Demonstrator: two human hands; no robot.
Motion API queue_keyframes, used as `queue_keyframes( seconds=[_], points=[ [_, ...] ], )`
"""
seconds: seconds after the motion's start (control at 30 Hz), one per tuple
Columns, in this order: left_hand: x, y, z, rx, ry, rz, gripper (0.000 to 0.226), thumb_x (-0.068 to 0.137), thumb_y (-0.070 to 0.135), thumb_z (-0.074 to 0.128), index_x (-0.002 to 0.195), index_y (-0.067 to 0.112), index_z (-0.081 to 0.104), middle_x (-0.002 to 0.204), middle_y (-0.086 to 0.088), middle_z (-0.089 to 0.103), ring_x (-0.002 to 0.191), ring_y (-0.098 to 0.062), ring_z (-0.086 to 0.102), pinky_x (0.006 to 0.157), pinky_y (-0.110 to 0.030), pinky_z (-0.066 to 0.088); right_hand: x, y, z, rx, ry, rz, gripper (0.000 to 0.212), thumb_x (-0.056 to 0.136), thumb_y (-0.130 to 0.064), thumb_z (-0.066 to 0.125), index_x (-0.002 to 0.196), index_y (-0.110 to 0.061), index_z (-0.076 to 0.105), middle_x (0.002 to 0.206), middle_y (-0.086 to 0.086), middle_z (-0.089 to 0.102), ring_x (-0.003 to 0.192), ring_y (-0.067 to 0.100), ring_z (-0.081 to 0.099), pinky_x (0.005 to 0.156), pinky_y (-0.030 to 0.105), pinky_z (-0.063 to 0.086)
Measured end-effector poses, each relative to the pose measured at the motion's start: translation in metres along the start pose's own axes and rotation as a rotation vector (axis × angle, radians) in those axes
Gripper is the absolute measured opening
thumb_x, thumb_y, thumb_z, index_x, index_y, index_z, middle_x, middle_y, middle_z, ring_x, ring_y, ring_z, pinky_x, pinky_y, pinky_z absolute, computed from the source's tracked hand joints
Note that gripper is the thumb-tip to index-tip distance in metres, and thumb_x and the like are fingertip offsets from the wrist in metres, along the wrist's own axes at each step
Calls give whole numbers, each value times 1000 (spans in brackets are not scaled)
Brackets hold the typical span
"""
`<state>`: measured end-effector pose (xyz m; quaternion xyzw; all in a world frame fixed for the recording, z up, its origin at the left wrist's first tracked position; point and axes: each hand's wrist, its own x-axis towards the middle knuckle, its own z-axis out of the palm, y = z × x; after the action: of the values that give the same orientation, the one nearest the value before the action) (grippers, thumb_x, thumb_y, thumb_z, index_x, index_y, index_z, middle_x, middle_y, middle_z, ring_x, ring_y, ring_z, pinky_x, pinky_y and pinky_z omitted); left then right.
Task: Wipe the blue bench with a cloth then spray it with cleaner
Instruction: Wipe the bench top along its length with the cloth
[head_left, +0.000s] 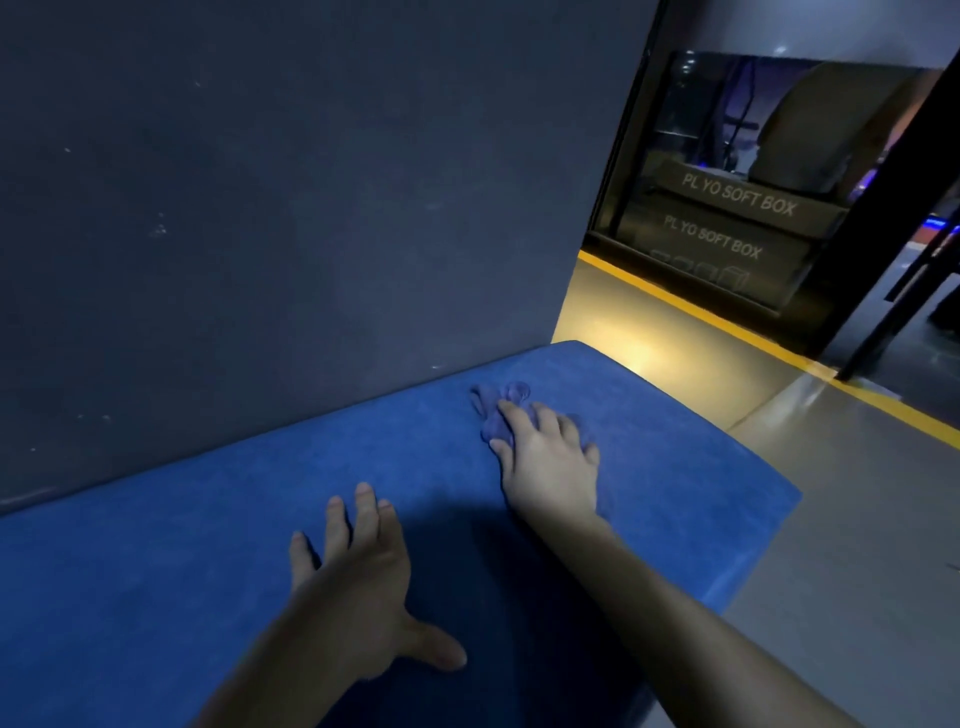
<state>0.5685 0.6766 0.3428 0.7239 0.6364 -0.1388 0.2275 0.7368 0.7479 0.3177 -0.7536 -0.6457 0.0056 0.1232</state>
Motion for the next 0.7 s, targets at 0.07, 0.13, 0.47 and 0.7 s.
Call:
queue_keyframes(
  seconds=[0.07, 0.13, 0.47, 0.7],
  points=[
    [1, 1, 0, 1, -9, 0, 135, 62, 67, 68, 150, 6, -14, 156, -8, -30, 146, -28, -23, 119, -52, -3, 14, -16, 4, 28, 7, -60, 44, 96, -40, 37, 140, -35, 32, 148, -3, 35, 136, 26, 28, 104, 47, 28],
    [2, 0, 0, -10, -16, 2, 134, 64, 65, 68, 150, 5, -16, 156, -8, -31, 145, -28, -25, 119, -53, -5, 19, -33, 10, 46, -1, -169, 43, 95, -41, 39, 138, -37, 36, 146, -4, 38, 133, 25, 33, 102, 45, 29],
    [1, 0, 4, -26, 33, -1, 133, 64, 61, 71, 150, 4, -13, 157, -9, -27, 146, -28, -22, 116, -55, -6, 11, -34, 11, 171, -27, -475, 52, 89, -46, 51, 138, -38, 38, 143, -12, 44, 132, 15, 39, 101, 38, 35],
    [-3, -2, 8, -82, 148, 7, 133, 61, 62, 73, 151, 8, -10, 159, -5, -23, 147, -26, -20, 118, -52, -8, 35, -76, 20, 109, -10, -489, 34, 92, -43, 45, 125, -36, 52, 137, -8, 49, 128, 23, 43, 98, 45, 38]
  ],
)
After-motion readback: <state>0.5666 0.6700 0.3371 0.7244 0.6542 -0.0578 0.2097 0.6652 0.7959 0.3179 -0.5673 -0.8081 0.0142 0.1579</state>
